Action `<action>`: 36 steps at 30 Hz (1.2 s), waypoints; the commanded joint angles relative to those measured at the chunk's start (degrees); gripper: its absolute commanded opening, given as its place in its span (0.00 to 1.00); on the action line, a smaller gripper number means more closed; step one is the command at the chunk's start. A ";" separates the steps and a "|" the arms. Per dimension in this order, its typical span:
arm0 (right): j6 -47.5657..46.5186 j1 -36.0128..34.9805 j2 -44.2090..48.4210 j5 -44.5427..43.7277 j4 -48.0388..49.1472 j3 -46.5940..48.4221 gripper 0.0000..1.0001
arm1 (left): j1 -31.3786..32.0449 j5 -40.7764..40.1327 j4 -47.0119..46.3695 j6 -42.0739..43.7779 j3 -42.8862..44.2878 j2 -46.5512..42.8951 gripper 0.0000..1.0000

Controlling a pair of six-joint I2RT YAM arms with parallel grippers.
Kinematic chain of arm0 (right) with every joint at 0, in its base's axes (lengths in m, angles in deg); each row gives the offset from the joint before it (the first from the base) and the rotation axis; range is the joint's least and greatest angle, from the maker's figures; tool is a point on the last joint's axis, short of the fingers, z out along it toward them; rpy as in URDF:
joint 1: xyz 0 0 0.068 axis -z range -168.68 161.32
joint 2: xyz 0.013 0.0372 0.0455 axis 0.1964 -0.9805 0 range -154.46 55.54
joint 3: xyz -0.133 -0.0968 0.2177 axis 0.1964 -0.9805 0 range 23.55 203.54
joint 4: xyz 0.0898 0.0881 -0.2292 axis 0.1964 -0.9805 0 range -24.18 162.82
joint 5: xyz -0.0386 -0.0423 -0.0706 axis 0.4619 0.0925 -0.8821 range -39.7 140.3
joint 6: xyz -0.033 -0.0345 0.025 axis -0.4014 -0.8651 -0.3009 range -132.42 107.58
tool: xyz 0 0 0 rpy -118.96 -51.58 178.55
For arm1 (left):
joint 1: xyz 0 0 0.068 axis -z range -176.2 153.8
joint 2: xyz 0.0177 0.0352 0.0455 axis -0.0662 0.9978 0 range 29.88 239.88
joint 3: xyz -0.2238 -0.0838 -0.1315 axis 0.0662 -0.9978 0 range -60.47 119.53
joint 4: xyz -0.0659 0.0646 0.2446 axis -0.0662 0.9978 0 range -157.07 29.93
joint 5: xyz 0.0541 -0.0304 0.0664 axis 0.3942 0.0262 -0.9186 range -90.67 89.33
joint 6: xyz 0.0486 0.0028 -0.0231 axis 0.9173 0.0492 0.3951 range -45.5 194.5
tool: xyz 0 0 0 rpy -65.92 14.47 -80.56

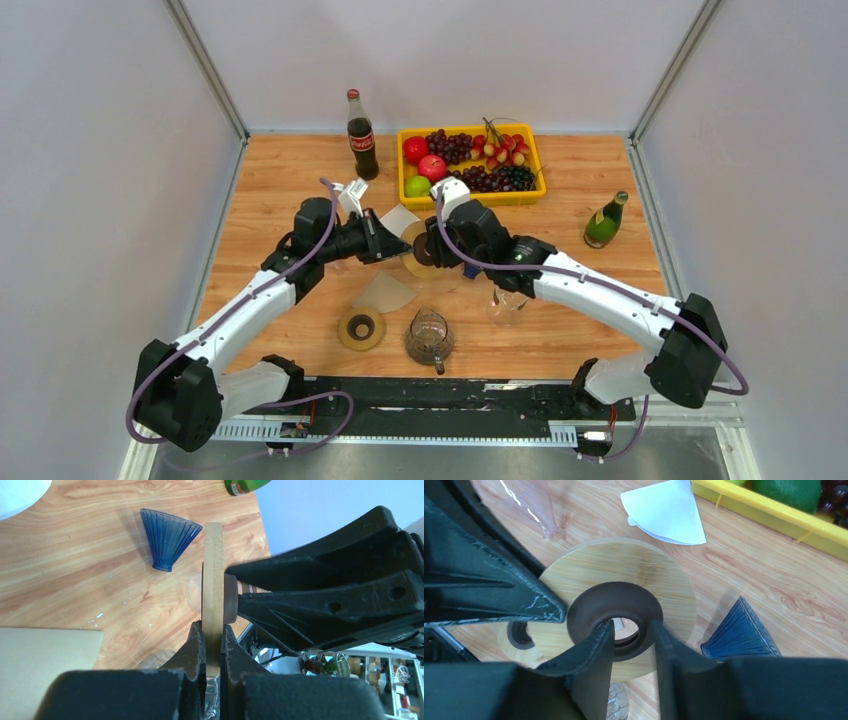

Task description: Place the coffee filter in the dripper

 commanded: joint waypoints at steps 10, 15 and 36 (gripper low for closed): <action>11.85 1.36 17.58 -2.11 -0.86 -3.93 1.00 | 6.00 -7.94 -0.26 38.53 6.90 -8.78 0.00; 15.43 3.83 23.68 4.98 -4.87 -3.79 1.00 | 9.09 -5.71 -2.00 57.15 7.51 -11.00 0.00; 47.12 23.53 28.28 25.77 -15.25 1.19 0.97 | 15.08 3.88 7.95 114.43 14.59 -11.47 0.00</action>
